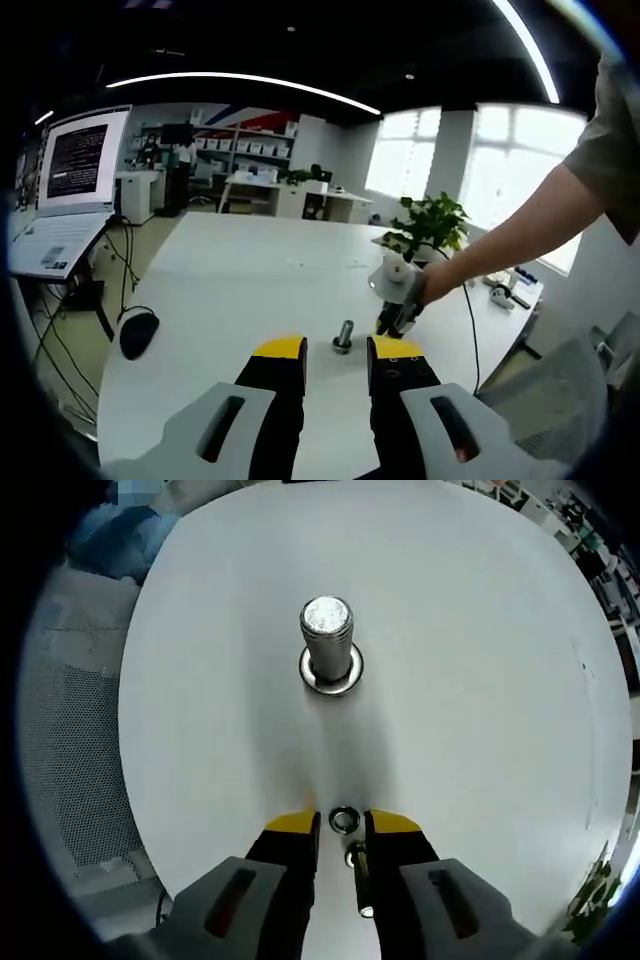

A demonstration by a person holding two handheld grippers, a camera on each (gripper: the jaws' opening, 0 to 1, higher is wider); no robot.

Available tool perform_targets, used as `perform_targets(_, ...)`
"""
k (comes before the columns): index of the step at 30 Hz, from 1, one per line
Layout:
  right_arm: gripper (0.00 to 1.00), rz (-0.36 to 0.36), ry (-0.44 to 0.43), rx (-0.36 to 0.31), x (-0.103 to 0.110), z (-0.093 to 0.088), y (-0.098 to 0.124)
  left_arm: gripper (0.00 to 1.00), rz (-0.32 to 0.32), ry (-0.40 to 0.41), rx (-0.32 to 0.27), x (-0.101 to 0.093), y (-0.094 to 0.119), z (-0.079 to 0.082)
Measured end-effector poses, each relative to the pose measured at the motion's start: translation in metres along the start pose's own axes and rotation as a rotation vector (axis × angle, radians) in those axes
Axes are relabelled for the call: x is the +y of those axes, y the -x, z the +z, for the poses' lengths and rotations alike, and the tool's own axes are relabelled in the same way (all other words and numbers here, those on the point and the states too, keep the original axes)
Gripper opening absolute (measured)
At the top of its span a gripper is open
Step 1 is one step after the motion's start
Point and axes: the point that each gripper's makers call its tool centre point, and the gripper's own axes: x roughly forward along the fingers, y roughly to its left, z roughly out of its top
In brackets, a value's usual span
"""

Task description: Place the washer onto the threaded stud by aligning its center hole with the stud, sliding it down to the base, and recovering from edge contact or off-axis alignment until the washer reaches the visible bottom stop.

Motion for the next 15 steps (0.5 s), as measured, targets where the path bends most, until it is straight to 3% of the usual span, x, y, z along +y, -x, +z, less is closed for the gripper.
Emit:
perform_targets(5, 0.20, -0.008, 0.083, 0.047, 0.0044, -0.0033, 0.0000, 0.22, -0.004, 0.003, -0.002, -0.0010, -0.0003, 0.0004)
perform_targets(15, 0.15, -0.014, 0.085, 0.073, 0.0013, -0.0045, 0.0001, 0.22, -0.006, 0.007, -0.003, -0.0009, -0.0003, 0.0001)
